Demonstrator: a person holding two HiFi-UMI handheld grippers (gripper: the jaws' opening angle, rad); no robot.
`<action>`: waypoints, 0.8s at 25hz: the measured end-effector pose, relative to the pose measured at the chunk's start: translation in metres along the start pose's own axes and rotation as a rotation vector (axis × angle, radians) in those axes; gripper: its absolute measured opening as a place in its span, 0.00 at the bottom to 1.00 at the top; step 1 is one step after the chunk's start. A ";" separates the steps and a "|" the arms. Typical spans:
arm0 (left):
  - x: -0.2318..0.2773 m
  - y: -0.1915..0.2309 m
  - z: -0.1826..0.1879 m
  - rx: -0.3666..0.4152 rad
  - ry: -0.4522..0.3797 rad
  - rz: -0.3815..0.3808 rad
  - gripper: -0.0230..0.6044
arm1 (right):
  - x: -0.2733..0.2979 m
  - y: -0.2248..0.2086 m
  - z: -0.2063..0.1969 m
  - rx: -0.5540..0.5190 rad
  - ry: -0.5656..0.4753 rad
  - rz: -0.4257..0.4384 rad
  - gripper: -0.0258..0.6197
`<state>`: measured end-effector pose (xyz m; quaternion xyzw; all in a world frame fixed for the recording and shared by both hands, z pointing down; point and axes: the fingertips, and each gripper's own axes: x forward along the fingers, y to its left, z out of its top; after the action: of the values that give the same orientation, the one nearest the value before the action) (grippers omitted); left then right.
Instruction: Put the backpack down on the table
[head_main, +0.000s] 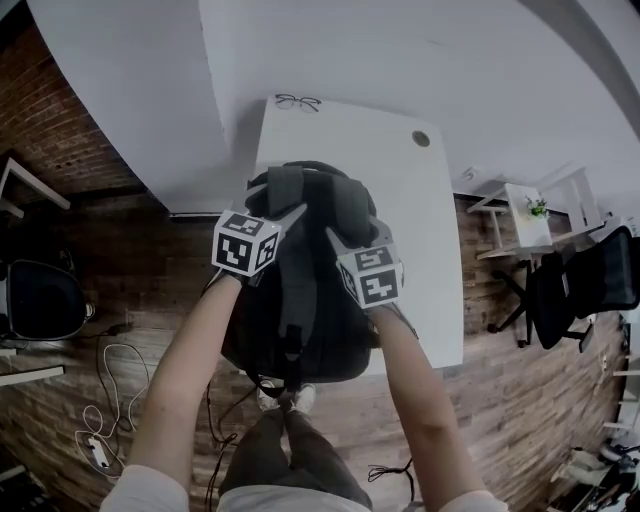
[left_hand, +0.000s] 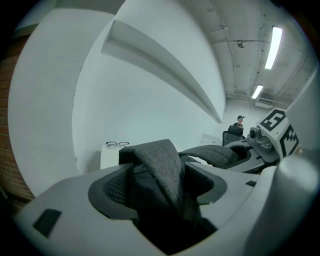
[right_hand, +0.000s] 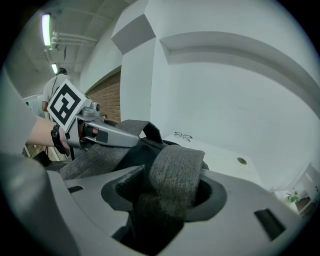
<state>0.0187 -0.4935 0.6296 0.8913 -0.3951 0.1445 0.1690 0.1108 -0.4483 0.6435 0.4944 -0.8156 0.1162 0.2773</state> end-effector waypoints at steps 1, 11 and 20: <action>-0.004 -0.002 0.002 0.011 -0.008 0.003 0.55 | -0.006 0.000 -0.001 0.005 -0.001 -0.007 0.38; -0.049 -0.025 -0.001 0.084 -0.025 0.033 0.63 | -0.053 0.009 0.005 0.046 -0.043 -0.062 0.41; -0.065 -0.048 -0.001 0.106 -0.043 0.016 0.63 | -0.081 0.004 0.003 0.060 -0.035 -0.093 0.43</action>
<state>0.0123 -0.4201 0.5964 0.8987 -0.3977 0.1472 0.1116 0.1351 -0.3876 0.5954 0.5419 -0.7925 0.1189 0.2531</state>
